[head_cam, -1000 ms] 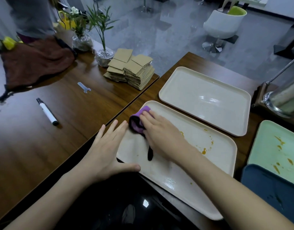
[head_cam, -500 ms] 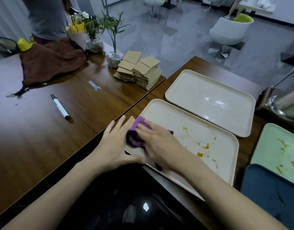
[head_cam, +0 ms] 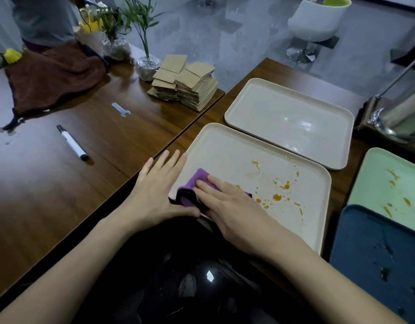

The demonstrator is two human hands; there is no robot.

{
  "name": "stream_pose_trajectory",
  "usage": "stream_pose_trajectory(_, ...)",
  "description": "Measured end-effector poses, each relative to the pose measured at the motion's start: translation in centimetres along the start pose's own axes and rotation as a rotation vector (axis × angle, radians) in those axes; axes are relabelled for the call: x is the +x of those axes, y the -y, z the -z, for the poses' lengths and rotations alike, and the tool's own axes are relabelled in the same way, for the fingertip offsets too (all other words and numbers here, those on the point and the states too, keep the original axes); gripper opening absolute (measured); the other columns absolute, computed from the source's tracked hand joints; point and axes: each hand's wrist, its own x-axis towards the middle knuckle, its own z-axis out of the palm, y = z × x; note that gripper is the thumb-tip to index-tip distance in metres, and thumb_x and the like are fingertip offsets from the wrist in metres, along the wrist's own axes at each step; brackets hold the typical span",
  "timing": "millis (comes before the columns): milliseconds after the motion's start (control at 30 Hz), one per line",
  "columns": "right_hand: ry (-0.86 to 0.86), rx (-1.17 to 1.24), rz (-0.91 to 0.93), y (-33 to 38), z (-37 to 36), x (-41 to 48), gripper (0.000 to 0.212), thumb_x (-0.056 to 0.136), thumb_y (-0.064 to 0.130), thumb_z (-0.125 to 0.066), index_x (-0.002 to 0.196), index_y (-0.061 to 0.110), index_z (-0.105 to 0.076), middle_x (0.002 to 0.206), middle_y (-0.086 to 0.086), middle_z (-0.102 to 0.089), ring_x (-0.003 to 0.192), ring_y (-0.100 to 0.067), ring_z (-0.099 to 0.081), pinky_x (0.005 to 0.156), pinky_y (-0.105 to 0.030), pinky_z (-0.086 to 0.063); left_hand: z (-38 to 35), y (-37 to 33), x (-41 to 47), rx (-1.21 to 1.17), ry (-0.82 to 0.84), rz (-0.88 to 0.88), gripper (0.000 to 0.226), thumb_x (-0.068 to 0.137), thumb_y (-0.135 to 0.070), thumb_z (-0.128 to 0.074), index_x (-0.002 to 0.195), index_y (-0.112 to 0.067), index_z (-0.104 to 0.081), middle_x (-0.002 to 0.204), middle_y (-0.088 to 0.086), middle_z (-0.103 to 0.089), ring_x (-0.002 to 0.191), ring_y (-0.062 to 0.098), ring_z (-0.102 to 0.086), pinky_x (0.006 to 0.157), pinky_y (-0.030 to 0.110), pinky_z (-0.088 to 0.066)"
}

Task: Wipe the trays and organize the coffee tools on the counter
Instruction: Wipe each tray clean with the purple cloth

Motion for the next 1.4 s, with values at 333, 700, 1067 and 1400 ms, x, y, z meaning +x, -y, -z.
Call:
stream_pose_trajectory(333,0.067,0.17,-0.193,0.3,1.2,-1.7,0.062,0.103,0.048,-0.011,0.158,0.026,-0.028,0.166,0.012,-0.019,0.154,-0.009,0.001,0.118,-0.018,0.005,0.0,0.5,-0.1,-0.055,-0.005,-0.045,0.109,0.073,-0.099,-0.005,0.159,-0.034,0.014,0.166,-0.017,0.017,0.151,0.002,0.024,0.125,0.042,0.014)
stream_pose_trajectory(700,-0.055,-0.042,-0.216,-1.1,-0.5,2.3,0.048,0.098,0.017,-0.053,0.146,0.016,-0.047,0.155,-0.001,-0.045,0.147,-0.026,-0.033,0.114,-0.041,-0.037,0.0,0.9,-0.4,-0.084,0.0,-0.079,0.076,0.093,-0.054,-0.014,0.162,-0.031,0.01,0.169,-0.016,0.008,0.15,-0.002,0.023,0.124,0.039,0.016)
stream_pose_trajectory(1067,-0.055,0.007,-0.265,-0.8,0.4,3.3,0.041,0.105,0.02,-0.039,0.145,0.018,-0.047,0.155,0.001,-0.044,0.146,-0.022,-0.028,0.115,-0.039,-0.033,0.0,0.9,0.0,-0.048,0.029,-0.05,0.077,0.091,-0.061,-0.011,0.161,-0.035,0.008,0.167,-0.02,0.007,0.148,-0.006,0.024,0.118,0.027,0.022)
stream_pose_trajectory(1400,-0.072,-0.03,-0.367,0.7,-0.7,-4.0,0.049,0.097,0.031,-0.033,0.139,0.022,-0.057,0.145,0.007,-0.056,0.139,-0.022,-0.048,0.109,-0.037,-0.045,1.8,-0.4,0.6,0.061,0.065,0.036,0.074,0.101,-0.055,-0.035,0.162,-0.029,-0.002,0.17,-0.01,-0.001,0.155,0.01,0.005,0.124,0.04,-0.001)
